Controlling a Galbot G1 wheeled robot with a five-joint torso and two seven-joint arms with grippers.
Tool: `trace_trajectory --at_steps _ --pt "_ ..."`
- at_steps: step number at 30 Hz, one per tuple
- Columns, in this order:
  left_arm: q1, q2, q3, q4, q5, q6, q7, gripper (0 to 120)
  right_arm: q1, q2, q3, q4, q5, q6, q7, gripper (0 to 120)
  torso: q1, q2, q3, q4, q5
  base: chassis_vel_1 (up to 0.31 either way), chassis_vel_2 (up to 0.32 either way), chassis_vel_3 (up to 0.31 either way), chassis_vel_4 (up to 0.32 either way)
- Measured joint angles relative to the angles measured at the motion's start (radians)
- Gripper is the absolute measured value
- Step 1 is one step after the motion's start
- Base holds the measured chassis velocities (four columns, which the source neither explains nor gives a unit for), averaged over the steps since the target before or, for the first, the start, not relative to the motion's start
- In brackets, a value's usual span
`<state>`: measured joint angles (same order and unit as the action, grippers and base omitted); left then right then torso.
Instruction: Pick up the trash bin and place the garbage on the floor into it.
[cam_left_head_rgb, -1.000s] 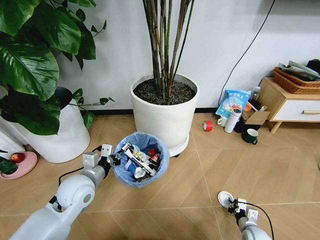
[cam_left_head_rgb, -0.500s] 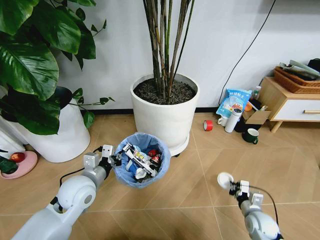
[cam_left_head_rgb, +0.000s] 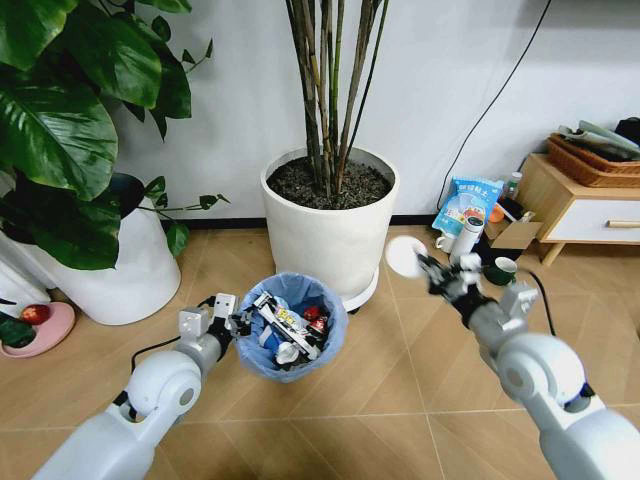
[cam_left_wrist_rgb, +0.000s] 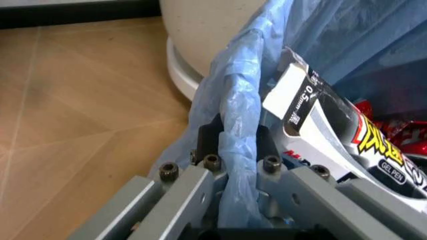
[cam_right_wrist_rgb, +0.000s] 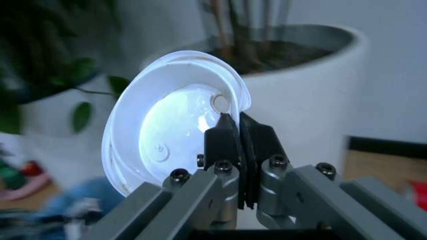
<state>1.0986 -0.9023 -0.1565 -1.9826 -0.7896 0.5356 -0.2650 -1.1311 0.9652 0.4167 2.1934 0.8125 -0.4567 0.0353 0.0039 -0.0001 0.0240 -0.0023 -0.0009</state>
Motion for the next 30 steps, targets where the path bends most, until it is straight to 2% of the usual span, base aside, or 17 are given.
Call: trace_trajectory --at_steps 1,4,5,10,18,19,21,25,26,27,30 --pt "0.000 0.000 0.000 0.000 0.000 0.000 0.000 0 0.000 0.000 0.000 0.000 0.000 0.000 0.000 0 0.000 0.000 0.000 0.0000 0.0000 0.000 0.000 0.000 0.000" --pt "-0.036 -0.011 0.036 0.026 -0.003 0.001 0.004 0 0.107 0.000 -0.113 0.006 0.032 -0.031 0.002 0 0.000 0.000 0.000 0.0001 0.0003 0.000 0.000 0.000 0.000" --pt "-0.036 -0.011 0.036 0.026 -0.003 0.001 0.004 0 0.107 0.000 -0.113 0.006 0.032 -0.031 0.002 0 0.000 0.000 0.000 0.0001 0.0003 0.000 0.000 0.000 0.000" --pt "-0.095 -0.023 0.076 0.059 -0.018 0.003 0.000 0 0.189 0.004 -0.266 -0.005 0.038 -0.060 -0.007 0 0.000 0.000 0.000 0.0002 0.0002 0.000 0.000 0.000 0.000" --pt "-0.129 -0.023 0.088 0.068 -0.040 0.006 -0.006 0 0.200 -0.008 -0.333 -0.020 -0.002 -0.110 -0.038 0 0.000 0.000 0.000 -0.0001 0.0003 0.000 0.000 0.000 0.000" --pt "-0.130 -0.022 0.088 0.068 -0.041 0.007 -0.007 0 0.200 -0.009 -0.334 -0.020 -0.005 -0.117 -0.040 7 0.000 0.000 0.000 0.0000 0.0003 0.000 0.000 0.000 0.000" --pt "-0.130 -0.022 0.088 0.067 -0.041 0.007 -0.007 0 0.200 -0.009 -0.334 -0.021 -0.006 -0.118 -0.040 11 0.000 0.000 0.000 0.0000 0.0001 0.000 0.000 0.000 0.000" --pt "-0.127 -0.018 0.083 0.059 -0.044 0.008 -0.007 0 0.204 -0.008 -0.345 -0.045 -0.026 -0.113 -0.041 27 0.000 0.000 0.000 0.0000 -0.0003 0.000 0.000 0.000 0.000" --pt "-0.124 -0.017 0.078 0.054 -0.045 0.008 -0.007 0 0.207 -0.006 -0.352 -0.058 -0.036 -0.110 -0.041 34 0.000 0.000 0.000 -0.0001 0.0011 0.000 0.000 0.000 0.000" --pt "-0.124 -0.017 0.078 0.054 -0.045 0.008 -0.007 0 0.207 -0.006 -0.352 -0.058 -0.036 -0.110 -0.041 34 0.000 0.000 0.000 -0.0001 0.0011 0.000 0.000 0.000 0.000" --pt "-0.118 -0.015 0.073 0.052 -0.045 0.008 -0.008 0 0.212 -0.004 -0.354 -0.070 -0.043 -0.101 -0.036 45 0.000 0.000 0.000 0.0001 -0.0005 0.000 0.000 0.000 0.000"
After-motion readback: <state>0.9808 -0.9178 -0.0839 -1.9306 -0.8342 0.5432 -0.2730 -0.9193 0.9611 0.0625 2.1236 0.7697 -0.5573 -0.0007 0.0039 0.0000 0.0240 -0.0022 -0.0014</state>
